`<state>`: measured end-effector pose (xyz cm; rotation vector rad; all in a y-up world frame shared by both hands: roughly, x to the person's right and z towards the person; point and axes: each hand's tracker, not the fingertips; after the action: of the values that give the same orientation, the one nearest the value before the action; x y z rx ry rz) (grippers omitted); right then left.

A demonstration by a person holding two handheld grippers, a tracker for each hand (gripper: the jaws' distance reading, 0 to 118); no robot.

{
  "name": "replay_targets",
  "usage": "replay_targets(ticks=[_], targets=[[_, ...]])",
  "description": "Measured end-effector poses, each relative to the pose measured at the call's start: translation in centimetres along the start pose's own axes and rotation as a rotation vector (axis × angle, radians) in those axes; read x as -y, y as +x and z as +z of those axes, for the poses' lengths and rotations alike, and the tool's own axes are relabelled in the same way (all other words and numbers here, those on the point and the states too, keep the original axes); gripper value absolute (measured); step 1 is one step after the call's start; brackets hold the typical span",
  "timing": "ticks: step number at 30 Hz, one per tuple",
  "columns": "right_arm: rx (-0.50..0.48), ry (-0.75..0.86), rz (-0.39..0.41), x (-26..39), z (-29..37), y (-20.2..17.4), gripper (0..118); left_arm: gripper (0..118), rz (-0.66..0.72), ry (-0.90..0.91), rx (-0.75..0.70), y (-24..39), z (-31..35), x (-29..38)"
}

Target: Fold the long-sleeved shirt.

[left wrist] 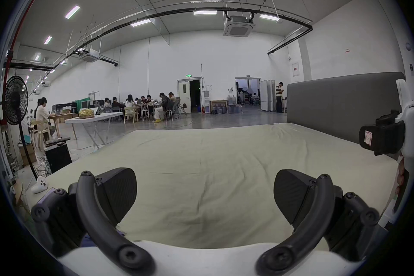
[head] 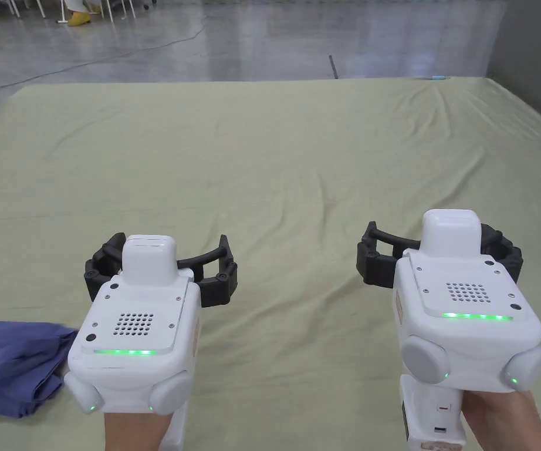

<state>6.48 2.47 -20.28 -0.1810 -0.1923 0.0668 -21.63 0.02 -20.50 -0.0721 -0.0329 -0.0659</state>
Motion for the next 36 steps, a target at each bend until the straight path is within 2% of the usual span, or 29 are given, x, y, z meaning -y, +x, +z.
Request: replay_targets(ticks=[11, 36], targets=[[-0.053, -0.013, -0.019, -0.3, 0.2, 0.7, 118, 118, -0.007, -0.005, 0.006, 0.0, -0.2, -0.2], [-0.062, -0.024, -0.064, -0.4, 0.2, 1.6, 118, 118, -0.013, -0.009, 0.016, 0.6, -0.2, -0.4]])
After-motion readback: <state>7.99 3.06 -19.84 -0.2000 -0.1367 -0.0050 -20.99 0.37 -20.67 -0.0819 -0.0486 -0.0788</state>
